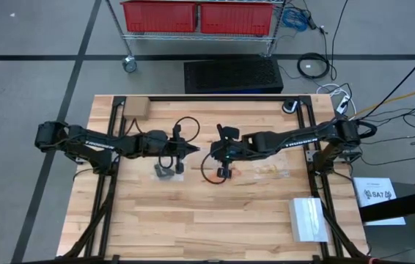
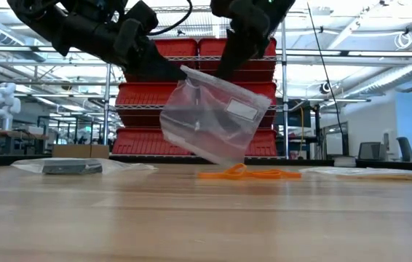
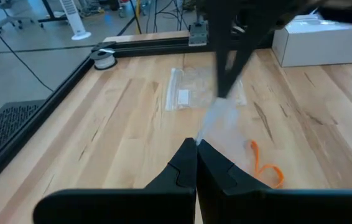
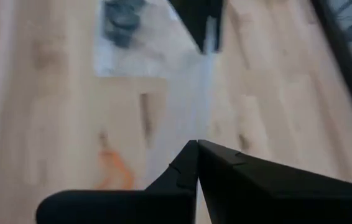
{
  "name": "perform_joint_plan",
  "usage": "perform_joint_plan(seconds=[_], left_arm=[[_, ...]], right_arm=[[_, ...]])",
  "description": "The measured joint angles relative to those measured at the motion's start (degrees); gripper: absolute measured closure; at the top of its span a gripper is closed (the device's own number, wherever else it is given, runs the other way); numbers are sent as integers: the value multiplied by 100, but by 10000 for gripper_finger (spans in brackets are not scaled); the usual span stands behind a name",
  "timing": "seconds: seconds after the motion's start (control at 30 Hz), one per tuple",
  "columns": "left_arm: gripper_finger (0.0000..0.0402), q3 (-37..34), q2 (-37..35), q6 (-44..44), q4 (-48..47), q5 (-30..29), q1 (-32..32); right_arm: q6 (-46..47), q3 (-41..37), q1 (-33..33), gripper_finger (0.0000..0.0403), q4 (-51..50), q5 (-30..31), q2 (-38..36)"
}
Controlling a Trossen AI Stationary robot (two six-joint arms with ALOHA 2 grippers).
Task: Sort rubber bands
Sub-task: Open the transparent zip bag
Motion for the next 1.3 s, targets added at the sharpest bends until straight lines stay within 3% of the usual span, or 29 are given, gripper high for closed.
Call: perform_joint_plan(seconds=[0.3, 0.6, 0.77, 0.87, 1.1, 1.3], left_arm=[[401, 0, 0, -115, -3, -99, 0], [401, 0, 0, -139, -130, -104, -4], [401, 0, 0, -150, -134, -104, -7], [401, 0, 0, -154, -130, -106, -7], [401, 2, 0, -263, -197, -110, -18], [401, 2, 11, -279, -304, -110, -17]], right_arm=[[364, 1, -103, 403, -21, -168, 204], [155, 1, -310, 403, 195, 385, 338], [26, 1, -321, 403, 391, -420, 383], [41, 1, -306, 403, 416, -501, 522], [-34, 1, -337, 403, 221, 346, 739], [-186, -339, -430, 403, 906, 129, 563]])
